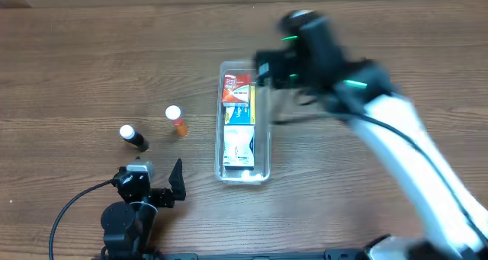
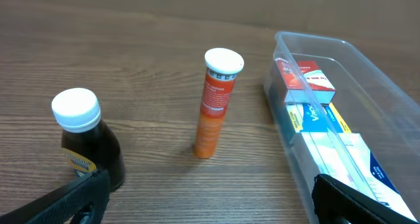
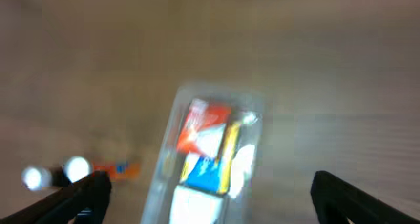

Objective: Pack container
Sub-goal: 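Place the red box into the container's far end, then withdraw right arm, then reach the left gripper to the dark bottle and grasp its cap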

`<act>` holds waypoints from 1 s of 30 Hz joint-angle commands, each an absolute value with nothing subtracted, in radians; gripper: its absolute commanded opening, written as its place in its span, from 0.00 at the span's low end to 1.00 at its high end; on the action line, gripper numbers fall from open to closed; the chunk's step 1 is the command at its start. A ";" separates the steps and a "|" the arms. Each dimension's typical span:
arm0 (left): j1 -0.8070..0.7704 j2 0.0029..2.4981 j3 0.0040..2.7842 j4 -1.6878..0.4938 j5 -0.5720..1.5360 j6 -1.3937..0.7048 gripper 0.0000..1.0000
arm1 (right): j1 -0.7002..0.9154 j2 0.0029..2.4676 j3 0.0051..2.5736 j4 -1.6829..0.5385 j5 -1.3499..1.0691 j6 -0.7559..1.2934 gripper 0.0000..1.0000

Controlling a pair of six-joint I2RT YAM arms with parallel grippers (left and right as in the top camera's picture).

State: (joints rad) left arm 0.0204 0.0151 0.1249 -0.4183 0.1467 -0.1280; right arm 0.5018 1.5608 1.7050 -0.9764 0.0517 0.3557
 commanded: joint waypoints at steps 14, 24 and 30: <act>0.027 0.006 0.133 -0.393 0.146 -0.140 1.00 | 0.002 1.346 1.734 -1.270 0.066 0.427 1.00; 0.027 0.346 0.633 -0.543 -0.237 -0.231 1.00 | 0.002 1.347 1.734 -1.282 0.066 0.427 1.00; 0.027 0.756 0.989 -0.768 -0.249 -0.134 1.00 | 0.002 1.347 1.734 -1.282 0.066 0.427 1.00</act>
State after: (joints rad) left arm 0.0204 0.5552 0.8326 -0.6891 -0.1864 -0.1864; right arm 0.0063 1.3579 1.7279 -1.2839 0.0666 0.4194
